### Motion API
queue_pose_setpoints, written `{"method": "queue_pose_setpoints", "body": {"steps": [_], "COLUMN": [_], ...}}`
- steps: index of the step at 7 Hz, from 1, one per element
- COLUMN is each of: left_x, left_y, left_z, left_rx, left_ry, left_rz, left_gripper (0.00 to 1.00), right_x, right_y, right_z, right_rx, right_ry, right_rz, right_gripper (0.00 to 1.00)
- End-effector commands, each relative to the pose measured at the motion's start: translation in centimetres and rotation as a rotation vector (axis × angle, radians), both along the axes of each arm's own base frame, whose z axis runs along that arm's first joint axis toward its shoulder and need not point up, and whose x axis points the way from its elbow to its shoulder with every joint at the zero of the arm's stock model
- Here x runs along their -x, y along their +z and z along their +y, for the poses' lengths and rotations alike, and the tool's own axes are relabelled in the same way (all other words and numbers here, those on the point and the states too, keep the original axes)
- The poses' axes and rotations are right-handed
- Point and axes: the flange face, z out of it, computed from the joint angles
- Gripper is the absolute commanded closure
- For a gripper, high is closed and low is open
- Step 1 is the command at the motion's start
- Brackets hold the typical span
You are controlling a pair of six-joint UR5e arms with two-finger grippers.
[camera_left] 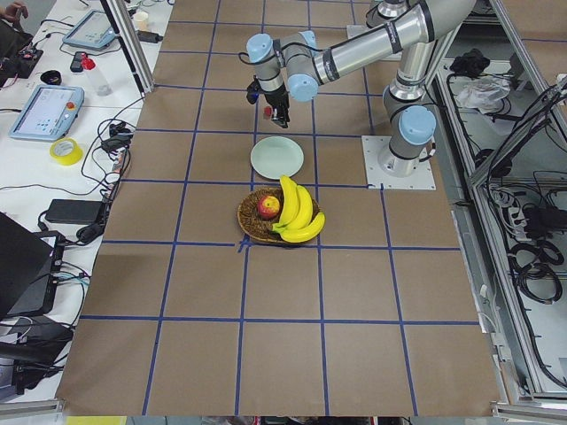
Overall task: Collect all strawberries into plate
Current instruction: 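Carry the strawberry onto the green plate and open the left gripper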
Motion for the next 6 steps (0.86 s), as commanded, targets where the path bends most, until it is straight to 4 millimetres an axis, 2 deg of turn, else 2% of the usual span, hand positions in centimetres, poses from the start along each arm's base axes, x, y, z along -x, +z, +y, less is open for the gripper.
{"method": "queue_pose_setpoints", "body": {"steps": [1,3,4,5,6], "left_x": [-5.4,-5.0,-5.0,-5.0,-4.8], "left_y": [-1.7,-5.2,-6.0,-6.0,-5.6], "left_z": [-1.0,-1.7,-1.9,-2.0,-2.3], "left_rx": [0.002,-0.030,-0.036,-0.036,-0.022], "left_ry": [0.057,0.081,0.109,0.154,0.188], "left_rz": [-0.071,0.007,0.003,-0.011,-0.002], "left_gripper": [1.00,1.00,0.93,0.22,0.02], "right_x": [0.0,0.0,0.0,0.0,0.0], "right_y": [0.0,0.0,0.0,0.0,0.0], "right_z": [0.0,0.0,0.0,0.0,0.0], "right_rx": [0.001,0.001,0.000,0.000,0.000], "right_ry": [0.001,0.001,0.001,0.001,0.002], "right_rz": [-0.001,-0.001,-0.001,-0.001,0.000], "right_gripper": [0.00,0.00,0.00,0.00,0.00]}}
